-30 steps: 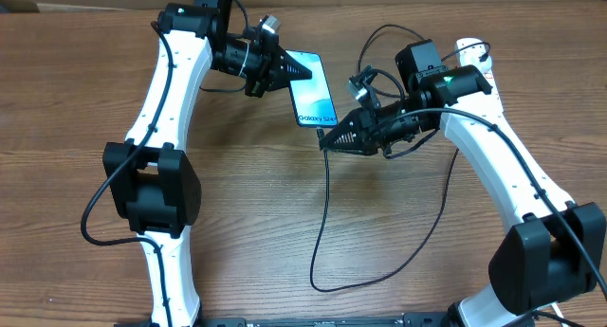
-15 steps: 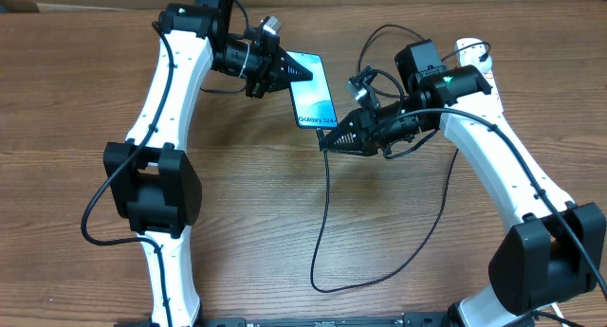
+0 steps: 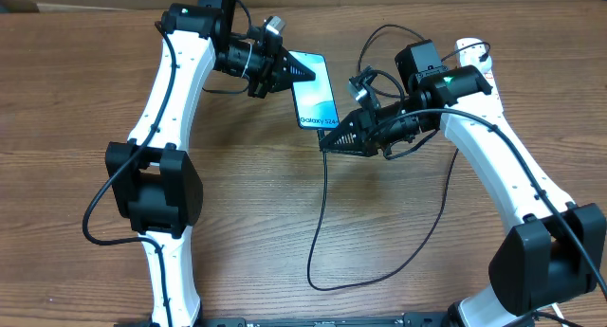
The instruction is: Plug charger to phone and switch on socket
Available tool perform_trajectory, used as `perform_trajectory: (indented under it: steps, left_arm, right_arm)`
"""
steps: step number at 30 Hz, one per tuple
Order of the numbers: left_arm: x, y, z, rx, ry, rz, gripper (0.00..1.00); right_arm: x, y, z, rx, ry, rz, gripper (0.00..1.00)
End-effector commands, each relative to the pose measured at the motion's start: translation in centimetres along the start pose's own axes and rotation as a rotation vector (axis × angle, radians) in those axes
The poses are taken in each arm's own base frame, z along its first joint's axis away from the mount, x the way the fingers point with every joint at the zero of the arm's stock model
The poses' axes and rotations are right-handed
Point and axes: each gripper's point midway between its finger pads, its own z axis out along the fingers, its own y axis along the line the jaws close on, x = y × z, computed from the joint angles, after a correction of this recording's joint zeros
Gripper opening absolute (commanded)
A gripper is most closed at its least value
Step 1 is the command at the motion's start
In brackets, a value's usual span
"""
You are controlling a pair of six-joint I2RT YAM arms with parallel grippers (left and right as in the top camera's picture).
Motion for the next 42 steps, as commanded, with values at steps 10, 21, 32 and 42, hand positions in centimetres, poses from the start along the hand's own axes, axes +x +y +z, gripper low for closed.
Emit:
perform_trajectory:
  steps: [10, 21, 32, 42]
  left_arm:
    - [2.8, -3.5, 0.9, 0.105, 0.085, 0.034, 0.04]
    - [2.8, -3.5, 0.9, 0.105, 0.084, 0.042, 0.04]
    - [2.1, -3.3, 0.7, 0.090, 0.059, 0.073, 0.04]
    - [0.4, -2.3, -1.7, 0.085, -0.010, 0.069, 0.04]
  right_arm:
    - [-0.6, 0.8, -0.5, 0.016, -0.040, -0.053, 0.04]
    - [-0.8, 0.8, -0.5, 0.015, -0.044, -0.062, 0.28]
    - [-1.2, -0.8, -0.7, 0.107, -0.069, -0.011, 0.70]
    - [-1.3, -1.2, -1.0, 0.122, -0.079, 0.005, 0.74]
